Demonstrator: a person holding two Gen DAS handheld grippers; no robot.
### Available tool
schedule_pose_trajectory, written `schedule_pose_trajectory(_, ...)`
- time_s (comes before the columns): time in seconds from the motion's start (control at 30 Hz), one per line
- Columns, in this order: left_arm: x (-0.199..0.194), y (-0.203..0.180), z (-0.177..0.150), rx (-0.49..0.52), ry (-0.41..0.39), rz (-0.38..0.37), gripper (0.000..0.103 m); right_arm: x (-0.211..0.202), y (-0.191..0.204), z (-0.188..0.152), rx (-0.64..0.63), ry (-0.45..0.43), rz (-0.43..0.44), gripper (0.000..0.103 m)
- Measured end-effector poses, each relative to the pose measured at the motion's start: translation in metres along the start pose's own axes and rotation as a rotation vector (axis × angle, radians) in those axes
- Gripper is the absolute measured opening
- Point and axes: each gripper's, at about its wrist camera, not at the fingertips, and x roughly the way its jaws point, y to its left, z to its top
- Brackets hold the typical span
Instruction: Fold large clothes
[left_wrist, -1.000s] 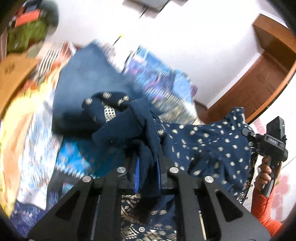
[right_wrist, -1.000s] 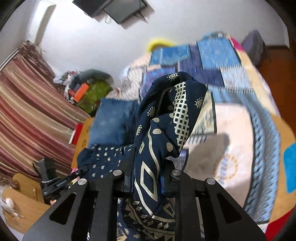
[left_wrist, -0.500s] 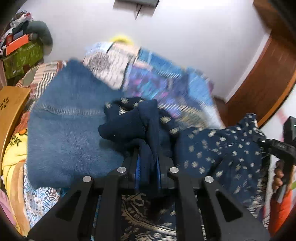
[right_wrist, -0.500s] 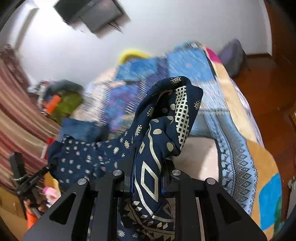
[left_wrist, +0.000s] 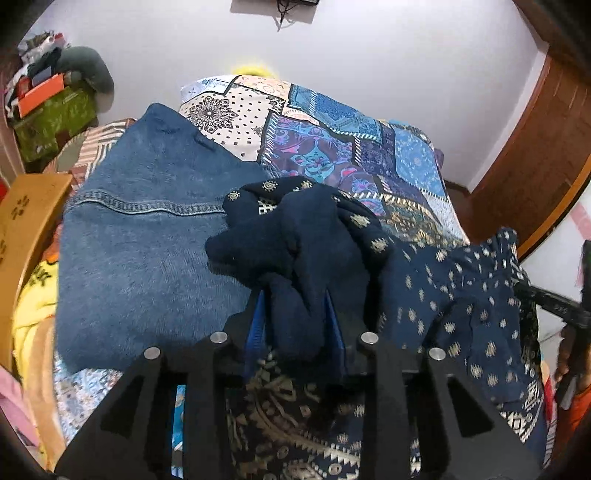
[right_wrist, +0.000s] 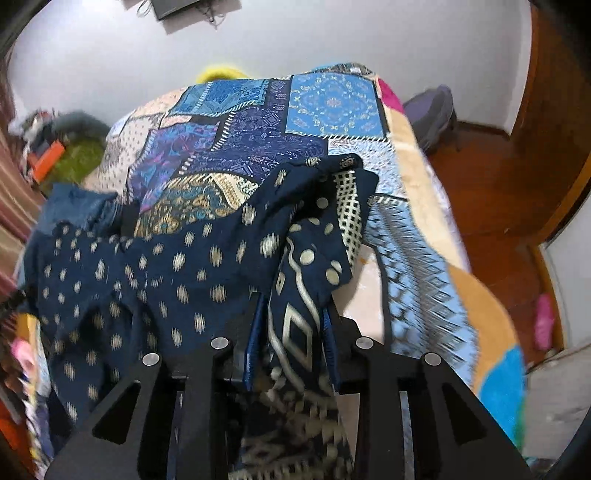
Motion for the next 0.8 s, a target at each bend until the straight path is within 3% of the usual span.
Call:
schedule_pose_trajectory(0.27, -0.051, 0.000, -0.009, 0.044, -0.050, 0.064, 0.031, -0.062, 0.013, -0.023, -0.119, -0.040, -0.026, 0.033)
schedule_pose_trajectory(0.33, -0.065, 0.004, -0.012, 0.042, -0.063, 0.069, 0.031, -0.077, 0.017, -0.029, -0.138, -0.054, -0.024, 0.038)
schedule_pose_trajectory(0.4, -0.080, 0.010, -0.016, 0.041, -0.073, 0.078, 0.033, -0.092, 0.017, -0.037, -0.135, -0.066, -0.003, 0.053)
schedule_pose_trajectory(0.43, -0.087, 0.013, -0.018, 0.038, -0.076, 0.082, 0.033, -0.097, 0.017, -0.041, -0.133, -0.074, 0.004, 0.054)
schedule_pose_trajectory(0.63, -0.121, 0.035, -0.034, 0.026, -0.072, 0.100, 0.034, -0.117, 0.019, -0.067, -0.111, -0.082, 0.008, 0.055)
schedule_pose_trajectory(0.8, -0.135, 0.046, -0.058, 0.075, -0.008, 0.085, 0.048, -0.121, 0.017, -0.089, -0.111, -0.040, 0.006, 0.061)
